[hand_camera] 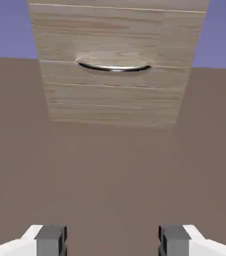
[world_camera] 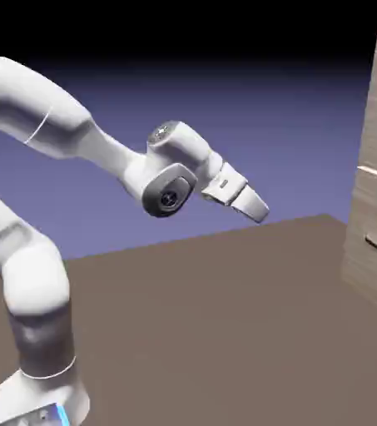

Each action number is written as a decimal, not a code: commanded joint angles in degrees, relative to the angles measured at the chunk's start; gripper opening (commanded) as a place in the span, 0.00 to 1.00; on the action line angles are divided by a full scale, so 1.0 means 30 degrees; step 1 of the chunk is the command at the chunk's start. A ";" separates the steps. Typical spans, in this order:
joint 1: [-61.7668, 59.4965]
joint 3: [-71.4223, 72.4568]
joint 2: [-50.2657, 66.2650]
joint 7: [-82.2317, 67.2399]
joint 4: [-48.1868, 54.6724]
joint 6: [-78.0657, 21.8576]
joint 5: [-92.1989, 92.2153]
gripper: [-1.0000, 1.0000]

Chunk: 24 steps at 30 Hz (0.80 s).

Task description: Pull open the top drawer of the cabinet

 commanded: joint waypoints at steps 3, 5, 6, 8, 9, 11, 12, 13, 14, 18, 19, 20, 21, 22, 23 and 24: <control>-0.0093 0.0319 0.1361 -0.2493 0.1816 0.0476 0.0597 0.50; -0.0155 0.0531 0.2268 -0.4154 0.3027 0.0794 0.0995 0.50; -0.0186 0.0637 0.2721 -0.4985 0.3632 0.0953 0.1194 0.50; -0.0248 0.0849 0.3628 -0.6646 0.4842 0.1270 0.1592 0.50; -0.0279 0.0956 0.4081 -0.7476 0.5448 0.1429 0.1791 0.50; -0.0340 0.1168 0.4988 -0.9138 0.6658 0.1746 0.2188 0.50; -0.0371 0.1274 0.5441 -0.9968 0.7263 0.1905 0.2387 0.50; -0.0402 0.1380 0.5895 -1.0799 0.7868 0.2064 0.2586 0.50; -0.0433 0.1487 0.6348 -1.1629 0.8474 0.2223 0.2785 0.50; -0.0557 0.1911 0.8162 -1.4952 1.0894 0.2858 0.3581 0.50; -0.0588 0.2017 0.8615 -1.5782 1.1500 0.3017 0.3780 0.50; -0.0619 0.2124 0.9069 -1.6613 1.2105 0.3175 0.3979 0.50; -0.0650 0.2230 0.9522 -1.7444 1.2710 0.3334 0.4178 0.50; -0.0681 0.2336 0.9975 -1.8274 1.3315 0.3493 0.4377 0.50; -0.0712 0.2442 1.0429 -1.9105 1.3920 0.3652 0.4576 0.50; -0.0743 0.2548 1.0882 -1.9935 1.4526 0.3810 0.4775 0.50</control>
